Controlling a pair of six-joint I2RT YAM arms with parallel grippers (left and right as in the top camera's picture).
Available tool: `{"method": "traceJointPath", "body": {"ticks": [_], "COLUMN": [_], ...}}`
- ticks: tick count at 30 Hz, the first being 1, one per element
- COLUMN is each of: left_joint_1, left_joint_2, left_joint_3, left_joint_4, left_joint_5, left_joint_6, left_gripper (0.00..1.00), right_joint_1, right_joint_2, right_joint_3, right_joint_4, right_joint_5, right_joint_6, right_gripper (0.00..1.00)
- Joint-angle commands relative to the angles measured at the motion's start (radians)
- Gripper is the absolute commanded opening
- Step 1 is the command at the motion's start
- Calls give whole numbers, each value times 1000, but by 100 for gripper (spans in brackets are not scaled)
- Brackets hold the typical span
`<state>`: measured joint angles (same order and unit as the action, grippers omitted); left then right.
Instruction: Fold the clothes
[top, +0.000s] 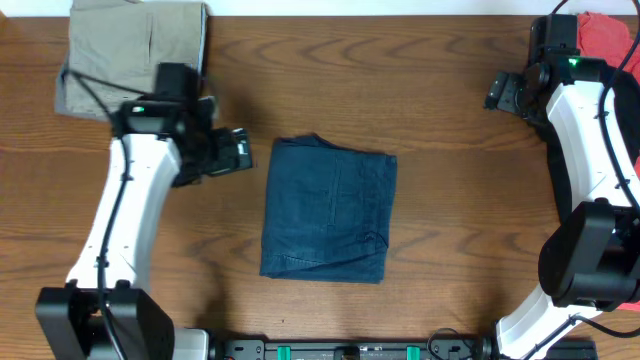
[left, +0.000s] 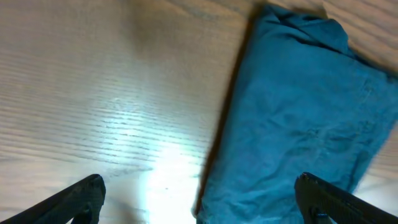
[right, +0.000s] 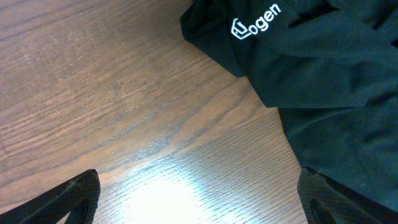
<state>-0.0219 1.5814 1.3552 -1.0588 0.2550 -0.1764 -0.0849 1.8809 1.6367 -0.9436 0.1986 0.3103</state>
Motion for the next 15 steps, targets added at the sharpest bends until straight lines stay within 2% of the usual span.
{"method": "traceJointPath", "body": {"ticks": [1, 6, 15], "left_joint_1": [65, 98, 95], "left_joint_2": [22, 92, 286], "left_joint_3": [-33, -60, -62], "left_joint_4": [-1, 18, 101], "left_joint_5": [165, 285, 340], "left_joint_6": [107, 188, 195], "left_gripper": [98, 98, 98], "right_joint_1": [0, 0, 0], "right_joint_2": [6, 6, 6], "right_joint_3": [5, 5, 5], "right_joint_4": [1, 1, 1], "right_joint_5": [11, 10, 11], "right_joint_6": [14, 14, 14], "right_gripper": [99, 99, 99]}}
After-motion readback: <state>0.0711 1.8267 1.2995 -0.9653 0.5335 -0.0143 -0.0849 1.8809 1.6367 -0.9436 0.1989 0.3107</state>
